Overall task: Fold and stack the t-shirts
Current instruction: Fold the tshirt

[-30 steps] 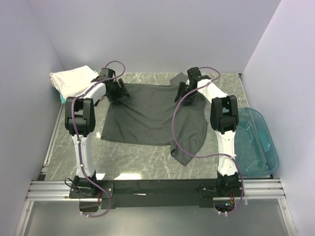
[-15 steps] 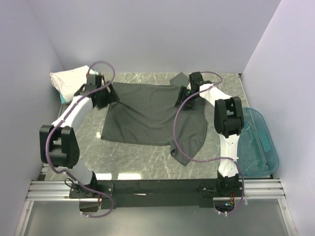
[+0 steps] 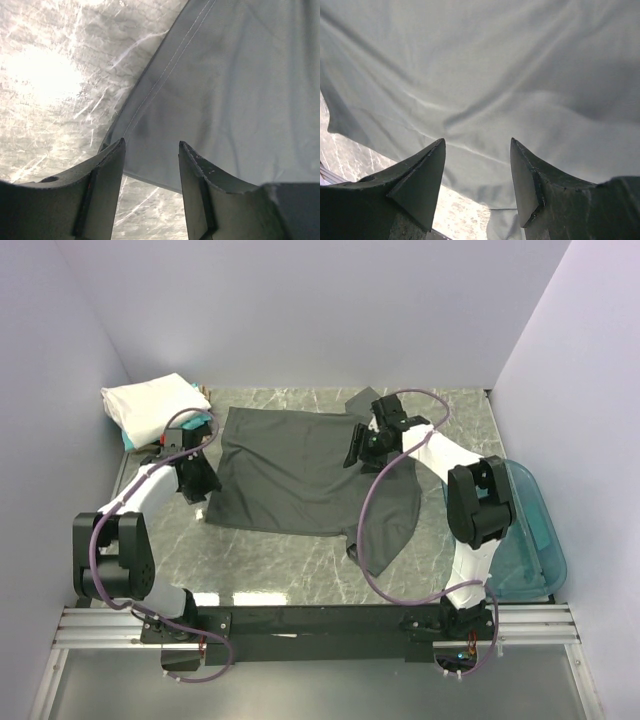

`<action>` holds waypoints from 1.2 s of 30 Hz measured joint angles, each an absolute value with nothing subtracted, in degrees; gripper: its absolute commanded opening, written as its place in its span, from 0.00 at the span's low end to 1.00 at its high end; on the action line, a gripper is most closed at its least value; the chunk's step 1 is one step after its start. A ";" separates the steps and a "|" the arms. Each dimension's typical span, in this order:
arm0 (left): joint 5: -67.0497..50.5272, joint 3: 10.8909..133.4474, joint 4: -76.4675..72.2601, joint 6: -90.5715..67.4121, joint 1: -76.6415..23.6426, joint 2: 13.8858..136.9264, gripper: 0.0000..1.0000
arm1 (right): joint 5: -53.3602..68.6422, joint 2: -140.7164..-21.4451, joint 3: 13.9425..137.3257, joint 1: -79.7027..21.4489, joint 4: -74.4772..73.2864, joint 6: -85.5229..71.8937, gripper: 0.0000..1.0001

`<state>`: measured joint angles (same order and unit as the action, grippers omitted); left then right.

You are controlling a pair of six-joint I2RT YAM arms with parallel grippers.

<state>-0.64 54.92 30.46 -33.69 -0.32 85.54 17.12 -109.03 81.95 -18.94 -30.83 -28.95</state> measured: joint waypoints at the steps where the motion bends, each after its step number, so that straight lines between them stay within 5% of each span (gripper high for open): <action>1: -0.58 54.72 30.44 -33.63 -0.30 85.43 0.52 | 17.02 -108.95 81.93 -19.38 -30.83 -28.95 0.61; 36: -0.54 45.71 31.57 -33.04 2.68 83.44 0.42 | 15.44 -108.16 80.42 -20.86 -31.86 -28.97 0.60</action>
<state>-0.54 45.71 31.57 -33.04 2.68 83.44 15.44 -108.16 80.42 -20.86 -31.86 -28.97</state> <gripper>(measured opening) 0.424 0.608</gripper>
